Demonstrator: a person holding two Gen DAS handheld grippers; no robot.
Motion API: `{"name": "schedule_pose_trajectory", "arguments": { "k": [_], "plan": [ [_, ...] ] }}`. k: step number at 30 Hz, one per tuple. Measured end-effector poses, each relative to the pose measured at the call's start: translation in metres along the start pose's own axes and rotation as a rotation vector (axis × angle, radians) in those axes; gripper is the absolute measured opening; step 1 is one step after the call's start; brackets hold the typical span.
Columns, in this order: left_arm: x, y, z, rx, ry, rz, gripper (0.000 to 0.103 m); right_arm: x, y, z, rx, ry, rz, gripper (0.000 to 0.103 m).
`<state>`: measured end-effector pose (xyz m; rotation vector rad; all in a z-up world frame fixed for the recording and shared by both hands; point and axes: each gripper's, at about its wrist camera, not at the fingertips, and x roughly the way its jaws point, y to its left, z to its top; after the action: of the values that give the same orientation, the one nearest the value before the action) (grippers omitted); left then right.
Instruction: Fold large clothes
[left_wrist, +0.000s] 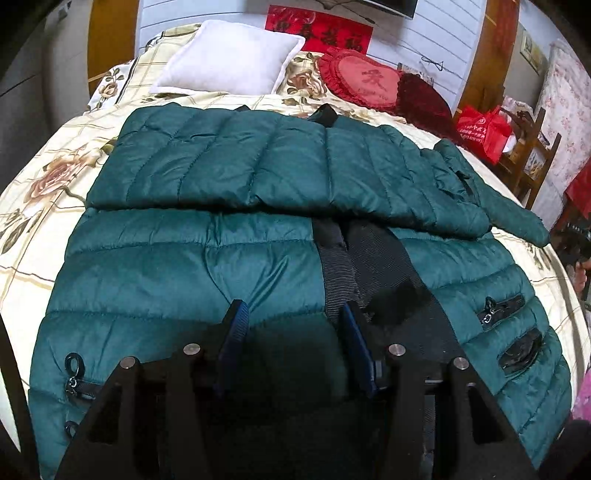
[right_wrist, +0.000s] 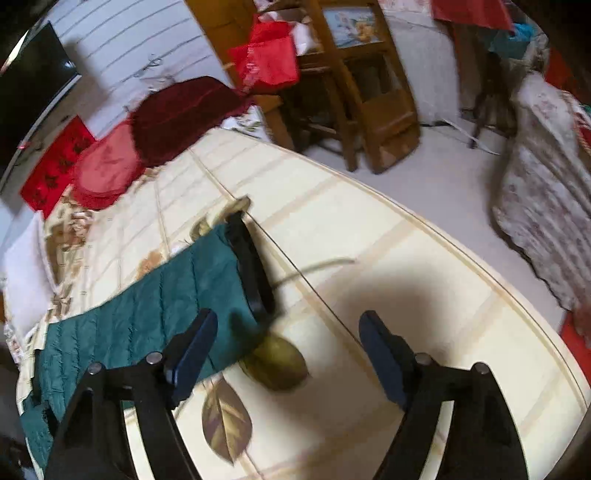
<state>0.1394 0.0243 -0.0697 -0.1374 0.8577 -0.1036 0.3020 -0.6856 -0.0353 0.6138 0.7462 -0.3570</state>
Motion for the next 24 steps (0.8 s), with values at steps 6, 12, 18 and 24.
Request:
{"name": "schedule_pose_trajectory", "arguments": {
  "k": [6,12,18,24],
  "plan": [
    [0.002,-0.002,0.000,0.002,0.001,0.006,0.036,0.039,0.023,-0.008,-0.060,0.052,0.080,0.068],
    [0.000,0.002,-0.002,-0.016,-0.001,-0.010,0.036,0.030,0.038,-0.017,-0.148,0.003,0.076,0.022],
    [-0.009,0.009,-0.012,-0.059,-0.003,-0.036,0.036,-0.028,0.027,-0.016,-0.146,-0.059,0.035,0.021],
    [-0.016,0.009,-0.017,-0.076,-0.002,-0.026,0.037,-0.107,0.053,0.002,-0.145,-0.162,0.021,0.015]
  ]
}}
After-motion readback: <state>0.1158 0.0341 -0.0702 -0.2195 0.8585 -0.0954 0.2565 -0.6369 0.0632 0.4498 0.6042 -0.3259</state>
